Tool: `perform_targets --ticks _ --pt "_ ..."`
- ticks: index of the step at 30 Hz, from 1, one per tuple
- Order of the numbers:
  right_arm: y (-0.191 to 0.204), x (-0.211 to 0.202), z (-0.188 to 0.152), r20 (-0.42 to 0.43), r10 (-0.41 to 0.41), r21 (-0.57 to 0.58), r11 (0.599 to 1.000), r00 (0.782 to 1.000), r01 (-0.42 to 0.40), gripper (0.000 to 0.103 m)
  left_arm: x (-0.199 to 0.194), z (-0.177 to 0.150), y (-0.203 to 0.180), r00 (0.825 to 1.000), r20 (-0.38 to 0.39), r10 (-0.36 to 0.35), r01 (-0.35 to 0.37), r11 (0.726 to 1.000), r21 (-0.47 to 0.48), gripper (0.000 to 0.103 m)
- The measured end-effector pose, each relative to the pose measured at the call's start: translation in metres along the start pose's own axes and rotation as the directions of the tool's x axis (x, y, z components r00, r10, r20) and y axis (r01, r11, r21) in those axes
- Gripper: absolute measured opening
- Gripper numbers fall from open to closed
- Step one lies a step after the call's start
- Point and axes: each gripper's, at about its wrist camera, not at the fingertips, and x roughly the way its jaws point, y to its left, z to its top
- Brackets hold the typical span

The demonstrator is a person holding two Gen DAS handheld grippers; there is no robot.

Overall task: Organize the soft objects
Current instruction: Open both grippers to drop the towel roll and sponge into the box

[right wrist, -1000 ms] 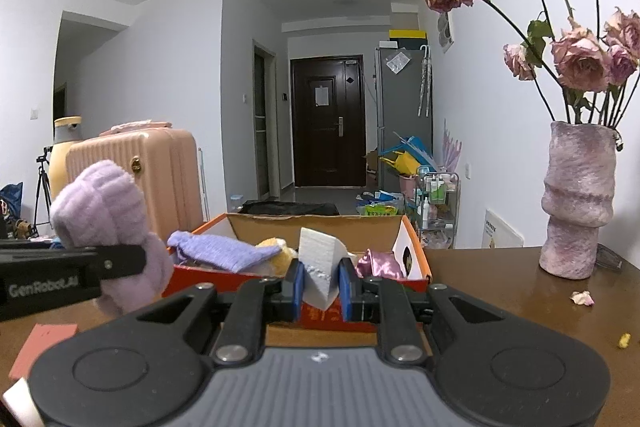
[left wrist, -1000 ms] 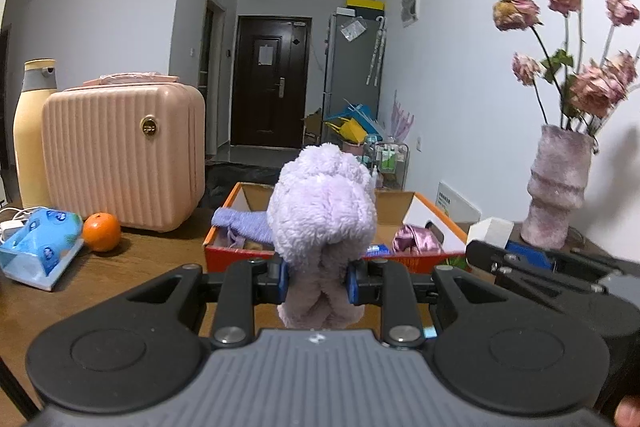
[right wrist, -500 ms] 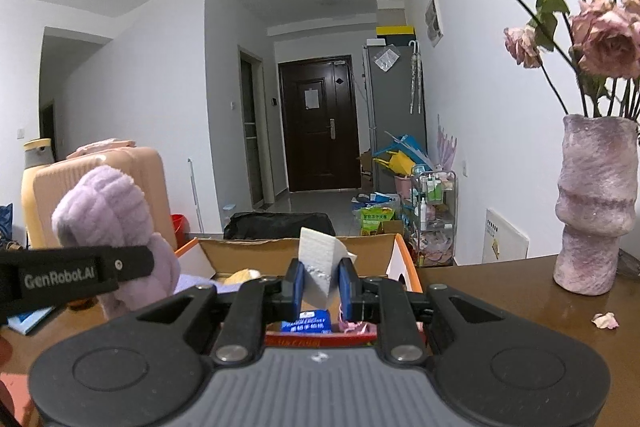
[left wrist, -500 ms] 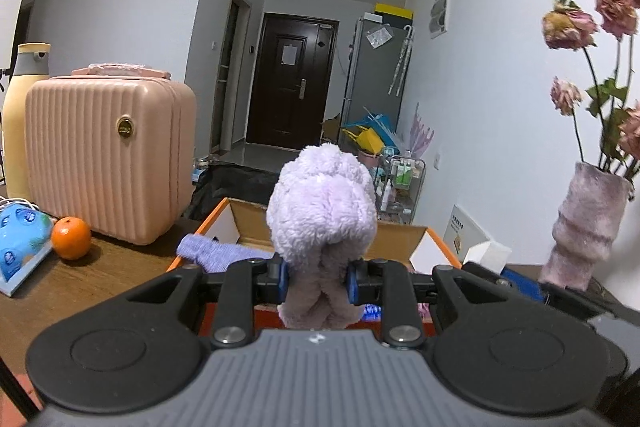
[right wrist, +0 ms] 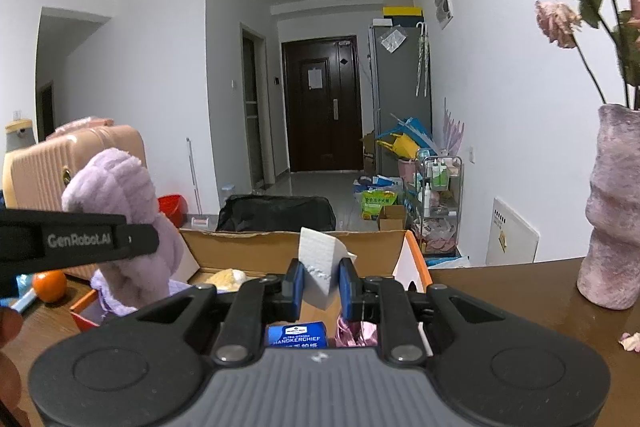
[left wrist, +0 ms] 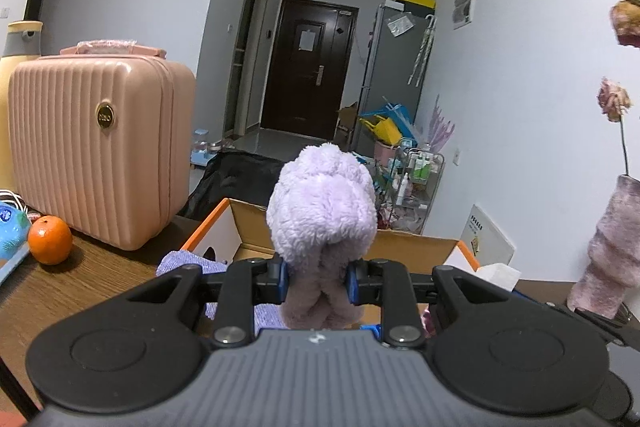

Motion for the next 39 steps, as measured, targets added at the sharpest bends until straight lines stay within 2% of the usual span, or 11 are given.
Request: perform_targets --ticks 11,20,22,25,26,27,28,30,33,35,39 --pt "0.01 0.035 -0.001 -0.08 -0.024 -0.056 0.998 0.996 0.019 0.018 0.027 -0.001 -0.001 1.0 0.016 0.001 -0.001 0.999 -0.033 0.026" --pt "0.015 0.049 -0.009 -0.132 -0.039 -0.08 0.996 0.991 0.028 0.022 0.033 -0.01 -0.004 1.0 0.008 0.016 -0.016 1.0 -0.014 0.027" --pt "0.015 0.049 -0.01 -0.133 -0.039 -0.081 0.996 0.99 0.028 0.025 0.035 -0.009 -0.004 1.0 0.005 0.024 -0.024 1.0 -0.013 0.033" --pt "0.013 0.051 -0.01 -0.142 -0.038 -0.071 0.997 0.989 0.028 0.03 0.037 -0.009 0.0 0.999 0.005 0.039 -0.039 0.999 -0.026 0.049" --pt "0.012 0.051 -0.01 -0.146 -0.04 -0.067 0.997 0.988 0.031 0.036 0.037 -0.009 0.001 0.999 0.006 0.051 -0.051 0.998 -0.033 0.06" --pt "0.011 0.049 -0.01 -0.148 -0.044 -0.066 0.997 0.988 0.035 0.048 0.036 -0.009 0.003 0.998 0.009 0.064 -0.063 0.997 -0.042 0.07" --pt "0.01 0.05 -0.01 -0.15 -0.051 -0.065 0.997 0.987 0.042 0.055 0.036 -0.009 0.005 0.997 0.013 0.082 -0.082 0.995 -0.051 0.077" --pt "0.007 0.049 -0.01 -0.148 -0.057 -0.058 0.997 0.987 0.049 0.082 0.033 -0.009 0.008 0.99 0.03 0.14 -0.138 0.987 -0.077 0.102" --pt "0.005 0.047 -0.01 -0.13 -0.074 -0.046 0.997 0.989 0.069 0.098 0.029 -0.008 0.01 0.98 0.06 0.187 -0.181 0.979 -0.093 0.103" --pt "0.005 0.045 -0.01 -0.111 -0.096 -0.05 0.995 0.989 0.091 0.103 0.03 -0.008 0.011 0.982 0.047 0.183 -0.177 0.979 -0.105 0.103" --pt "0.002 0.046 -0.01 -0.109 -0.104 -0.043 0.994 0.989 0.1 0.103 0.032 -0.007 0.013 0.98 0.035 0.194 -0.189 0.976 -0.107 0.103"
